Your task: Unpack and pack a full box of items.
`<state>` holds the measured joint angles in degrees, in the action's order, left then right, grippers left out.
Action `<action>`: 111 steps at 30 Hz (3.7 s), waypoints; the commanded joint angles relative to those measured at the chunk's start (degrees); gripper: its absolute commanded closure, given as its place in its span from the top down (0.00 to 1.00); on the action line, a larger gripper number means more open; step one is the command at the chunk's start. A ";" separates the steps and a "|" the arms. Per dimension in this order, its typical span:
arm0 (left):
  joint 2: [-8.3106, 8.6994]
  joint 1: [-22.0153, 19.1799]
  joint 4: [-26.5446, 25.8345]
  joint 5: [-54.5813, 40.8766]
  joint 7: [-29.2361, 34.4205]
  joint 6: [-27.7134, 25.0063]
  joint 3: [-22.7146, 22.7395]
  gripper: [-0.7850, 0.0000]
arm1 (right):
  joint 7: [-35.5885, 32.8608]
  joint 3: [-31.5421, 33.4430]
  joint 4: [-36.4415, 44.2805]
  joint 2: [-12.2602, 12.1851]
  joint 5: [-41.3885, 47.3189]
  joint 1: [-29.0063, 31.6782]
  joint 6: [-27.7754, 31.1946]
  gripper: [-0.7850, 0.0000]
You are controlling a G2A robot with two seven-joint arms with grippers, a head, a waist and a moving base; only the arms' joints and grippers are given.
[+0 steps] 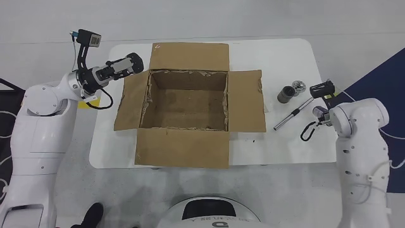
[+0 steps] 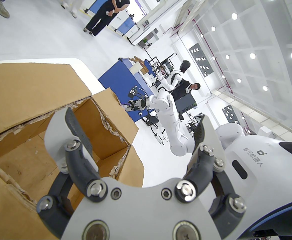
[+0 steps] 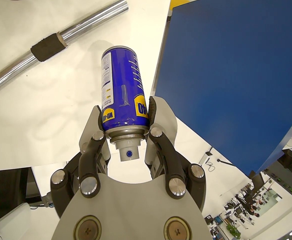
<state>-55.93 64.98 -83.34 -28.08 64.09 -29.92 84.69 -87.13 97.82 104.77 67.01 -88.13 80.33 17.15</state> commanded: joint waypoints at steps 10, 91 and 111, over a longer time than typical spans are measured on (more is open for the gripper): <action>0.00 0.00 0.00 0.00 0.00 0.00 0.00 1.00 | 6.93 -7.43 1.75 -5.03 -5.43 6.20 6.95 0.00; 0.00 0.00 0.00 0.00 0.00 0.00 0.00 1.00 | -0.87 -44.79 0.19 -33.97 28.84 -17.88 -0.87 0.10; 0.00 0.00 0.00 0.00 0.00 0.00 0.00 1.00 | -0.87 -52.60 -2.18 -34.48 31.32 -24.99 -1.76 0.38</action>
<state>-55.93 64.98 -83.34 -28.08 64.09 -29.92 84.69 -88.00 45.45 102.60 32.57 -56.94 55.54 15.43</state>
